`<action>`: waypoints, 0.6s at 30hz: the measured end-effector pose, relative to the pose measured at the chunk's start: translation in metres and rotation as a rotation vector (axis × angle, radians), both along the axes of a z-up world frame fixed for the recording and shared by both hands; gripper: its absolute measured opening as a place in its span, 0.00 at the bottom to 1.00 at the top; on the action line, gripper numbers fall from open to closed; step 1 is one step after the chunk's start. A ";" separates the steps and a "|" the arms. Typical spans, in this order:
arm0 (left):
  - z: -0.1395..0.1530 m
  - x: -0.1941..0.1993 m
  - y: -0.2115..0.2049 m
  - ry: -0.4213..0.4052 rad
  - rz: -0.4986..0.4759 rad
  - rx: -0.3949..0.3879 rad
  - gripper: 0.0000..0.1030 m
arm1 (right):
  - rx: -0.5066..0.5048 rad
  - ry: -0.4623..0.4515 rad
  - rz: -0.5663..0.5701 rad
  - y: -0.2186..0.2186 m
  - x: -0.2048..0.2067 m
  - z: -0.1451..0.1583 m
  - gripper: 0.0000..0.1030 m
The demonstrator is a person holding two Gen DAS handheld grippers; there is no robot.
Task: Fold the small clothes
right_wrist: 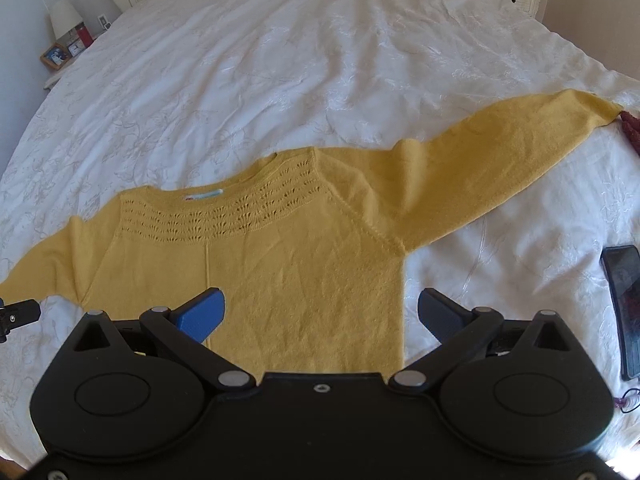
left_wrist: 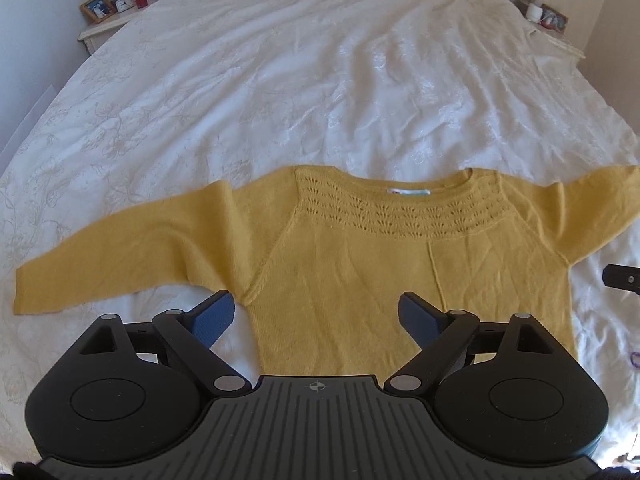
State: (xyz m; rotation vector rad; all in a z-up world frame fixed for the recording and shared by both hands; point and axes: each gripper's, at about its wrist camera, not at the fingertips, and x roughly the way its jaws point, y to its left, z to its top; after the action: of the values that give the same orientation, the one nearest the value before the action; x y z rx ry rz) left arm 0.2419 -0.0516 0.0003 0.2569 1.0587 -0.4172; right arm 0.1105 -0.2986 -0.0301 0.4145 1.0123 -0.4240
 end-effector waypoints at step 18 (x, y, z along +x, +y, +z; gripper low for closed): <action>-0.002 -0.013 -0.067 0.078 0.249 -0.014 0.87 | -0.027 0.020 0.027 -0.278 0.021 0.014 0.89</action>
State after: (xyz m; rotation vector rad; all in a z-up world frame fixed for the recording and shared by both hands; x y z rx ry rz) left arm 0.2288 -0.1188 -0.0018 0.0949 1.1477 -0.2112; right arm 0.1318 -0.5762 -0.0163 0.3722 1.0299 -0.4179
